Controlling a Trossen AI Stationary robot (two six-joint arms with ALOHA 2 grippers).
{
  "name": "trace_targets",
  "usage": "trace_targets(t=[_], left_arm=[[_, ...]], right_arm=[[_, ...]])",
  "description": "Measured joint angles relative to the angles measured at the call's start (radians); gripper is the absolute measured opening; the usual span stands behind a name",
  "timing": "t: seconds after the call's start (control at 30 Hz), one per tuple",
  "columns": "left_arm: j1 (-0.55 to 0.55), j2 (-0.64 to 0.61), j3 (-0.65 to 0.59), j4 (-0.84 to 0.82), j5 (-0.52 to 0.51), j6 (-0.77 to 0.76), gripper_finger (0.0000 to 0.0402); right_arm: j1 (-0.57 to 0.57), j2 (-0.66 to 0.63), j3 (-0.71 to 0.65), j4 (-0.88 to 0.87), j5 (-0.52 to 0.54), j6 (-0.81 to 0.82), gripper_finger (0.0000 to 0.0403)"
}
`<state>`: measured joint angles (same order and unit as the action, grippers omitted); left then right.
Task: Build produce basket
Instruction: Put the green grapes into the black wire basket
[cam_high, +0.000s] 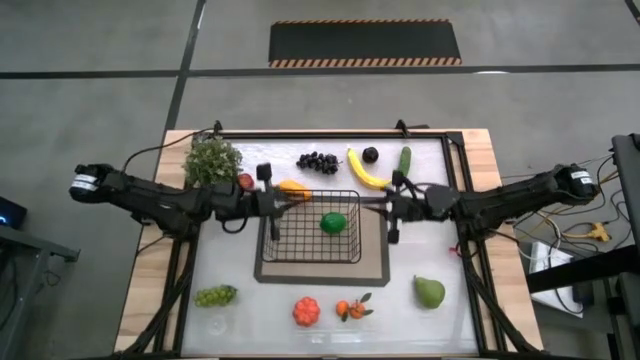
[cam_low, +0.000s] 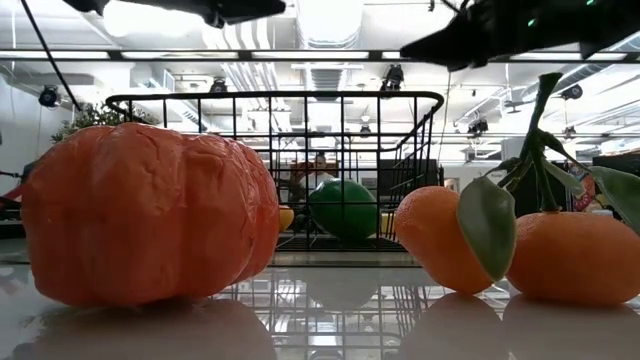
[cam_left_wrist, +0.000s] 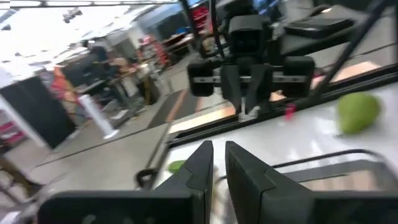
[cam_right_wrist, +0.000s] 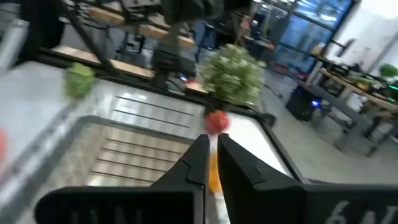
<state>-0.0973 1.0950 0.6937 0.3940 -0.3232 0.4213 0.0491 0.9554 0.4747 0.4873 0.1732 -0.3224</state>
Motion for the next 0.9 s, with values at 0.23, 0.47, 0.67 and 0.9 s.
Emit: trace_targets(t=[0.23,0.47,0.67,0.9], left_arm=[[0.137,0.000,0.049,0.022,0.038,0.039,0.0026],[0.170,0.000,0.084,0.015,0.071,0.014,0.0026],[0.168,0.000,0.096,0.012,0.072,-0.073,0.0026],[0.170,0.000,0.096,-0.031,0.072,-0.075,0.0026]], right_arm=[[-0.179,-0.003,0.008,-0.003,-0.102,-0.014,0.0009],[-0.258,-0.045,0.071,-0.072,-0.129,0.069,0.0009],[-0.243,-0.090,0.068,-0.122,-0.196,0.043,0.0009],[-0.244,-0.106,-0.013,-0.042,-0.234,0.036,0.0009]])
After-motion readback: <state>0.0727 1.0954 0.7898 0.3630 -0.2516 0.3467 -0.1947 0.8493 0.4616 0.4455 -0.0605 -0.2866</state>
